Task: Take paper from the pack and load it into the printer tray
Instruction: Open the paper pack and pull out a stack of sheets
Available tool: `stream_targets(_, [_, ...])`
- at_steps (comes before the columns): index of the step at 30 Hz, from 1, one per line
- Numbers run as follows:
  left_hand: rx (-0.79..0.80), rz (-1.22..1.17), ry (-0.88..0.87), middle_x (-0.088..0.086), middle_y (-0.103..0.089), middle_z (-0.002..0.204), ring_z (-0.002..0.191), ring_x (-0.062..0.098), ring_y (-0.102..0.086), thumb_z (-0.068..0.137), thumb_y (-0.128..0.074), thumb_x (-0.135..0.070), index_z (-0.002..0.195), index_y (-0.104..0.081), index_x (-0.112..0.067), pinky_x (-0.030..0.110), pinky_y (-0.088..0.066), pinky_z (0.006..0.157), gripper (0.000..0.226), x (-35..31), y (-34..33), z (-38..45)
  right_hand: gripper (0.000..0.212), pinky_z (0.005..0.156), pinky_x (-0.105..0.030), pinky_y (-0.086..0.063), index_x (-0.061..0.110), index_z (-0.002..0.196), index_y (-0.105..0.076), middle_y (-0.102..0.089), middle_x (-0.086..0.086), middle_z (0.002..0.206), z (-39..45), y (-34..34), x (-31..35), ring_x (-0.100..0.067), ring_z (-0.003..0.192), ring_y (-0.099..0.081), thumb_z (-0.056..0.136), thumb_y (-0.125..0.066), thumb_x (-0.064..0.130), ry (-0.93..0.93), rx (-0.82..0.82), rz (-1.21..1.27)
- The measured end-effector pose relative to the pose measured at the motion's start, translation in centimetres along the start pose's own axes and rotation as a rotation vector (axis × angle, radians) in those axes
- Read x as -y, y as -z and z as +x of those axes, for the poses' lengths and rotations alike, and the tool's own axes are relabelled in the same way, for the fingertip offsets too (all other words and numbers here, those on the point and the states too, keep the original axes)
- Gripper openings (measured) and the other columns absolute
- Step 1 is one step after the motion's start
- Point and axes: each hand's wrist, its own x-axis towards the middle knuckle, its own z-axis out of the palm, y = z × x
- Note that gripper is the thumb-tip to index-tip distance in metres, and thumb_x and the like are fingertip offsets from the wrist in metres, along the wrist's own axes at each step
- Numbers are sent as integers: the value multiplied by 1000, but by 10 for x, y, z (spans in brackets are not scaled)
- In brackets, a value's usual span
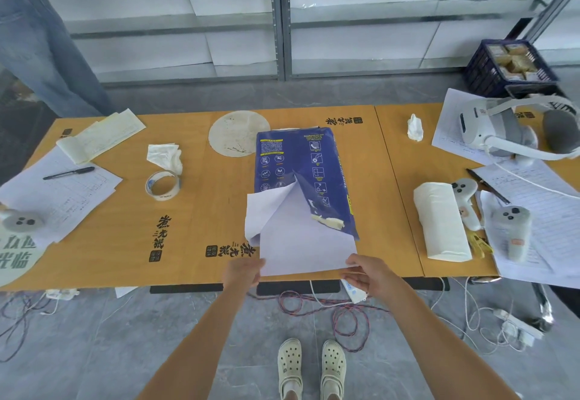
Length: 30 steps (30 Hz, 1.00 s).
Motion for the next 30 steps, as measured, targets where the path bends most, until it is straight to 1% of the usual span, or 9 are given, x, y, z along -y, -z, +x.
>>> stream_targets(3, [70,-97,-66,6,-63,71,79,25,-61,82,-66,-9,76,-64,-14,41,-53,88,8,-6,-1,4,5,73,-31,-58,0,82,-53,-60,-16,84,5,-4,3,-23,66,-63,87,-53,-3,62,11,-44])
stream_targets(7, [91,-133,-90,8,-65,78,84,27,-61,80,-65,-2,88,-66,-8,46,-52,91,10,-13,-3,14,27,63,-31,-50,2,112,-57,-57,-15,100,21,-8,10,-28,87,-57,85,-58,3,214,-89,-137])
stream_targets(11, [82,-132,-134,10,-67,86,83,29,-61,79,-61,4,84,-62,-19,48,-52,88,24,-13,-3,7,31,77,-40,-52,9,110,-61,-60,-14,95,30,-8,11,-29,86,-58,80,-59,1,293,-208,-233])
stream_targets(14, [115,-86,-141,12,-67,94,90,32,-63,78,-59,7,107,-61,-11,52,-54,89,34,1,1,3,33,77,-42,-54,15,106,-59,-61,-15,93,19,-3,1,-30,81,-60,79,-56,-3,275,-155,-268])
stream_targets(16, [177,-90,-123,12,-66,93,89,31,-62,78,-57,10,116,-56,-11,46,-56,81,43,12,5,-5,35,71,-41,-54,15,109,-55,-60,-18,94,10,5,-7,-31,79,-59,81,-53,-6,235,-62,-285])
stream_targets(19, [270,-119,-60,10,-65,90,75,25,-62,82,-51,8,119,-53,-21,31,-53,61,47,18,9,-15,29,53,-26,-49,16,106,-52,-59,-16,92,0,10,-13,-27,71,-56,85,-51,-4,195,22,-324])
stream_targets(22, [273,-125,-72,10,-64,94,76,23,-62,88,-50,0,123,-51,-16,28,-51,59,39,13,9,-14,12,44,-17,-41,12,99,-56,-58,-11,77,2,5,-11,-21,61,-53,89,-52,5,226,-2,-335])
stream_targets(27, [295,-66,-143,17,-61,112,93,28,-59,85,-43,5,127,-45,-18,31,-49,63,48,5,7,-14,23,57,-26,-42,15,104,-51,-59,-16,89,5,-3,-10,-26,69,-55,86,-51,0,317,-59,-372])
stream_targets(30, [293,-31,-169,19,-62,116,99,30,-60,84,-42,6,128,-44,-18,33,-51,68,50,12,11,-19,28,54,-24,-43,17,109,-50,-58,-16,92,-4,-1,-18,-26,70,-56,86,-51,1,309,-84,-372])
